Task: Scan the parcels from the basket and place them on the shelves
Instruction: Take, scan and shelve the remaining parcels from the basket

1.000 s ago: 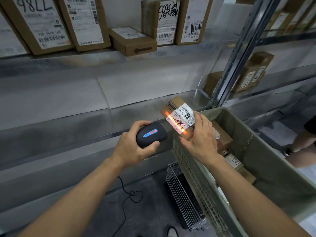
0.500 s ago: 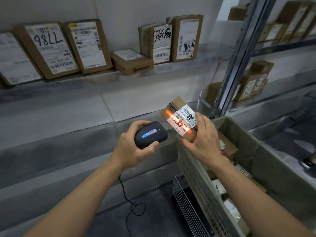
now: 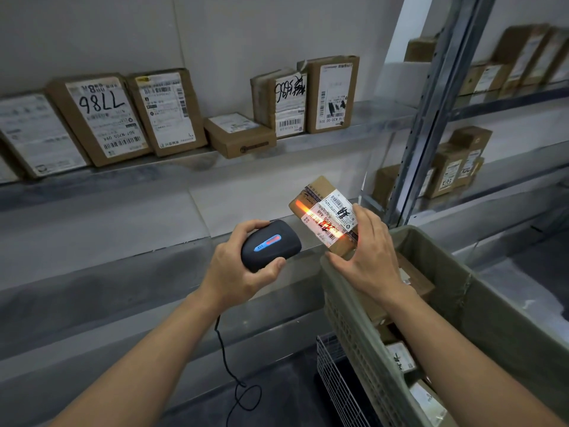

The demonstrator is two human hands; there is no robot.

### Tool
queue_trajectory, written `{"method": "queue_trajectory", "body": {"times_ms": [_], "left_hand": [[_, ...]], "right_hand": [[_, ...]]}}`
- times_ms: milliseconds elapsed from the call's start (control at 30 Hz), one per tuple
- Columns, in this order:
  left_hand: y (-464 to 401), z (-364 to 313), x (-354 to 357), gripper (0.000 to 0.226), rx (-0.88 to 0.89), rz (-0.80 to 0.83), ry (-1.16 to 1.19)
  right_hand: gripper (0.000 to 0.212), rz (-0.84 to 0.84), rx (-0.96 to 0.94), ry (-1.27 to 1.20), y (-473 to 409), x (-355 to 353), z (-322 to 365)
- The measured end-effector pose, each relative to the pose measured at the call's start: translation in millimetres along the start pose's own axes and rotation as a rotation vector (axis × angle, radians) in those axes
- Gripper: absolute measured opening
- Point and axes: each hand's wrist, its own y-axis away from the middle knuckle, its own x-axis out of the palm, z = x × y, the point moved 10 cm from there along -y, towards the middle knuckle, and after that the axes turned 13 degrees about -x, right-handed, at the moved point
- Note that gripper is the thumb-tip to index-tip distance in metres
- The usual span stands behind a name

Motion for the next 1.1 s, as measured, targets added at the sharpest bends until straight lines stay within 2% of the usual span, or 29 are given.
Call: {"method": "queue_trajectory", "body": {"times_ms": [467, 733, 1100], "left_hand": [[-25, -14, 5, 0.069, -0.008, -0.087, 0.073], [-45, -17, 17, 0.061, -0.021, -0.061, 0.116], [-79, -5, 33, 0.064, -0.074, -0.020, 0.243]], "right_hand": [[0.104, -0.141, 0.058, -0.072, -33, -38, -8], [0.105, -0.229, 0.138, -0.077, -57, -54, -26], [0.106, -0.335, 0.262, -0.134, -81, -67, -53]]}}
